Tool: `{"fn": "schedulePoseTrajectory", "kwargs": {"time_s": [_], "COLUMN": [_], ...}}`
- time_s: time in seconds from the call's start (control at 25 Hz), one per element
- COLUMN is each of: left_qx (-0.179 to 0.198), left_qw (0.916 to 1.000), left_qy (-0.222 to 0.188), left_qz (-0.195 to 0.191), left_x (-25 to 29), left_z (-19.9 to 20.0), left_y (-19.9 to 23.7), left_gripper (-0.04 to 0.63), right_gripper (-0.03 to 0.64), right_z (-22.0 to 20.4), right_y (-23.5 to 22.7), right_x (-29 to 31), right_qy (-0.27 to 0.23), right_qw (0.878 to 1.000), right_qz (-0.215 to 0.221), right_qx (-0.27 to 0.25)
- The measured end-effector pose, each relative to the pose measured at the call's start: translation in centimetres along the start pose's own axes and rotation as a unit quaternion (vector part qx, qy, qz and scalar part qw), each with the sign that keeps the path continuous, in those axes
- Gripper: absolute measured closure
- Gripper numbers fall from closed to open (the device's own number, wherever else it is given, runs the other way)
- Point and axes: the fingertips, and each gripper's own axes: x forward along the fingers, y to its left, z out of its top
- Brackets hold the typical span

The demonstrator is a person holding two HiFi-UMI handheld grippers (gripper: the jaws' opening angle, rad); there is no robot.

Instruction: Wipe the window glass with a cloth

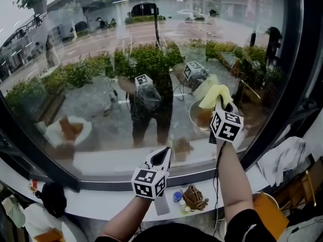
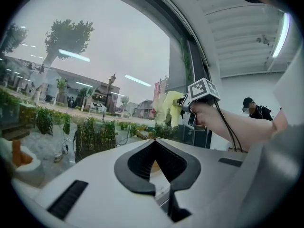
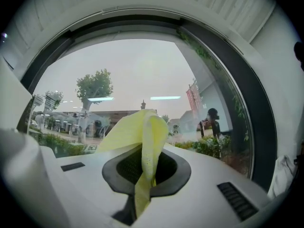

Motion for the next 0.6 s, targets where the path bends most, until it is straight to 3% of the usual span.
{"fn": "schedulePoseTrajectory", "kwargs": {"time_s": [0.6], "left_qx": [-0.010], "left_qw": [0.9997], "left_qy": [-0.002], "left_qz": [0.021], "left_x": [-1.9], "left_z": [-0.4], "left_y": [1.6], "left_gripper": [0.589], "right_gripper": [0.584], "right_z": [0.4], "right_y": [2.4], "right_x": [0.1], "right_qy": [-0.008], "right_qw": [1.000], "right_qz": [0.004], "right_qx": [0.001]}}
